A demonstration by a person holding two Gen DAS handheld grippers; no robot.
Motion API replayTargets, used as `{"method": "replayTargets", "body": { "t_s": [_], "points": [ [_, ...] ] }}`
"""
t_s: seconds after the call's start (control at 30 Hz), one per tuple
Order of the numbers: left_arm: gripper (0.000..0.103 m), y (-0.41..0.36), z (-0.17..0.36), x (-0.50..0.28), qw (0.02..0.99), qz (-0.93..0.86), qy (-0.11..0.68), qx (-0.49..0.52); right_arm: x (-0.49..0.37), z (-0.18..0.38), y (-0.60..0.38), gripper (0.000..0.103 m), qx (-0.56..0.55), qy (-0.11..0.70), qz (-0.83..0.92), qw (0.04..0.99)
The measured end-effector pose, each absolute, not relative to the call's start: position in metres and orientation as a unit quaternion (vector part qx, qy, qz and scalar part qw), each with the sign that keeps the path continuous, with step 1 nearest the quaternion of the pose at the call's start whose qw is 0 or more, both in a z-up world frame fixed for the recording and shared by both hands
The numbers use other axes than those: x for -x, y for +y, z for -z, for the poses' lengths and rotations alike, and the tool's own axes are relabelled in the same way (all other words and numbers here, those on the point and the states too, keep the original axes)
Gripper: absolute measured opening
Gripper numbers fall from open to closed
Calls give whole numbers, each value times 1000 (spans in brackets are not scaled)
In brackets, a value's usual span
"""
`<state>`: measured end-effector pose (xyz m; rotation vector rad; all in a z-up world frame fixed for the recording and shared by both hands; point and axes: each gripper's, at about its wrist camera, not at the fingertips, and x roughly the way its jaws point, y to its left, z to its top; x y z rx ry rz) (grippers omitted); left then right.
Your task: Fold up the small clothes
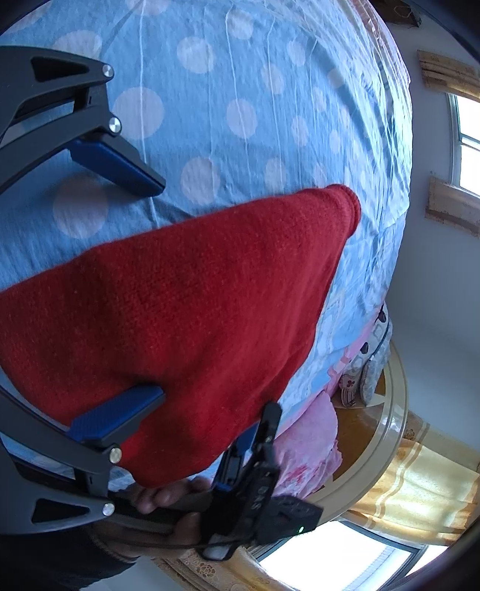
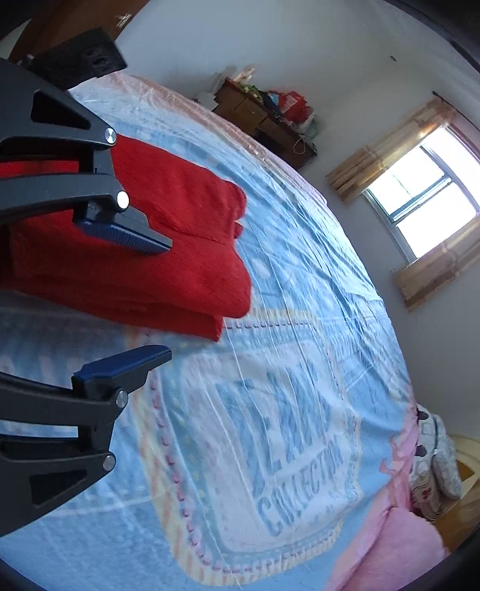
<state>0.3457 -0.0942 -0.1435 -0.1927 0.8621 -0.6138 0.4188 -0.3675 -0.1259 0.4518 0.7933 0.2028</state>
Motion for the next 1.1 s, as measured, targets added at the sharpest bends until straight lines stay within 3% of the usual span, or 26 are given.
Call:
{"method": "replayTargets", "body": {
  "t_s": [0.23,0.3,0.33,0.57,0.73,0.9,1.1],
  "points": [
    [103,-101,143,-345,858,292,414,76,-451,137,-370,54,-231,404,-124,876],
    [103,-103,143,-345,859,291,416,72,-458,142,-373,68,-247,410,-128,869],
    [103,-103,144,-345,859,291,416,70,-460,145,-374,70,-247,412,-121,869],
    [103,-108,144,-346,858,292,419,59,-476,156,-373,71,-252,415,-137,864],
    [103,-111,144,-348,857,294,420,54,-484,162,-373,62,-265,406,-155,861],
    [103,-114,144,-347,858,292,421,42,-483,165,-370,41,-261,408,-164,859],
    [102,-120,143,-347,858,293,421,24,-480,165,-363,36,-243,406,-167,865]
  ]
}}
